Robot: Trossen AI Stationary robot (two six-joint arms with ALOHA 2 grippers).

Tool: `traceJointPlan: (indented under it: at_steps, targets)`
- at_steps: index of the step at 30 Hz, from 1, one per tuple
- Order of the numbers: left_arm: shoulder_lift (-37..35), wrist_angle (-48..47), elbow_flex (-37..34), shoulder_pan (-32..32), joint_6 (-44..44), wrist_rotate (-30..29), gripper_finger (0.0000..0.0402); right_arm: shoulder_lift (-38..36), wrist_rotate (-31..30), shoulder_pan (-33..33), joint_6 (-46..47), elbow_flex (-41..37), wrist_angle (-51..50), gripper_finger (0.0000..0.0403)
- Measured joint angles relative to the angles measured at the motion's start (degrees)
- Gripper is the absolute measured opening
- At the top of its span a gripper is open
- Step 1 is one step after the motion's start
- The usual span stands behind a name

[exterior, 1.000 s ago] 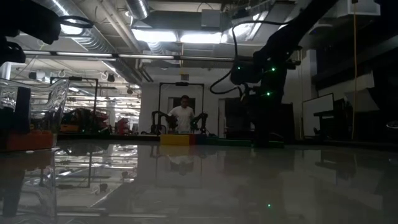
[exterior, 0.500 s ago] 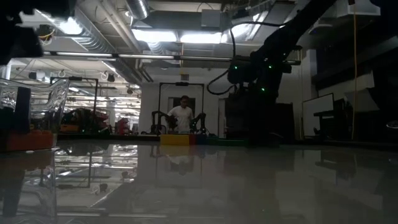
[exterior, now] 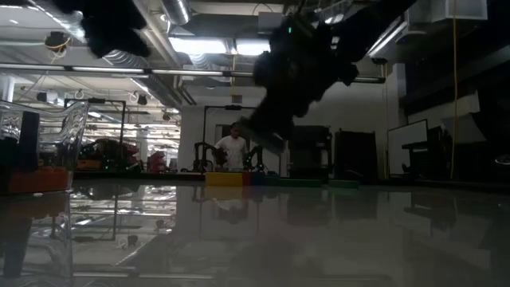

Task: Sort blocks by size
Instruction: Put the large green wooden block into the left transparent bin

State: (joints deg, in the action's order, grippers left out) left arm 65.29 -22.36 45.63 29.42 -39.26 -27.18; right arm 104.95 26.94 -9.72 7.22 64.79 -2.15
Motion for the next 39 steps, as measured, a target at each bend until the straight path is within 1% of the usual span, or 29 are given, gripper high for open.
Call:
traceJointPlan:
  at_steps: [3, 5, 8, 11, 14, 16, 20, 28, 30, 35, 39]
  targets:
    - [1.99, 3.28, 0.0, -0.95, 16.58, -2.94, 0.0185, 0.0, -0.47, 3.43, 0.0, 0.0, 4.79, 0.0103]
    - [4.11, 6.64, 0.0, -1.63, 27.81, -3.25, 0.0185, -0.05, -0.6, 5.47, 0.0, 0.0, 7.31, 0.0105]
    - [7.96, 11.85, 0.0, -2.6, 41.21, -3.47, 0.0185, -0.09, -0.59, 8.1, 0.0, 0.0, 9.65, 0.0105]
    - [11.33, 17.47, 0.0, -3.54, 49.42, -4.61, 0.0185, -0.09, -0.59, 10.11, 0.0, 0.02, 9.77, 0.0105]
    - [14.02, 21.9, 0.0, -4.39, 55.64, -4.59, 0.0185, -0.09, -0.63, 11.8, 0.0, 0.02, 9.74, 0.0106]
    - [15.57, 23.68, 0.0, -4.68, 58.57, -3.81, 0.0185, -0.09, -0.67, 12.7, 0.05, 0.02, 9.73, 0.0106]
    - [18.15, 26.81, 0.0, -4.86, 62.74, 0.6, 0.0185, -0.11, -0.78, 13.69, 2.05, 0.02, 9.76, 0.0107]
    - [20.85, 32.4, 0.0, -5.27, 68.22, 2.34, 0.0185, -0.11, -0.9, 13.9, 4.78, 0.02, 9.98, 0.0108]
    - [20.93, 32.44, 0.0, -5.87, 68.22, 3.8, 0.0185, -0.11, -0.9, 13.9, 6.69, 0.02, 10.59, 0.0108]
    - [21.1, 32.34, 0.01, -7.24, 66.94, 5.34, 0.0184, -0.17, -0.33, 13.88, 9.31, 0.04, 12.69, 0.0108]
    - [21.1, 32.12, 0.02, -7.81, 67.08, 6.25, 0.0171, -0.2, -0.19, 13.88, 9.46, 0.04, 12.74, 0.0108]
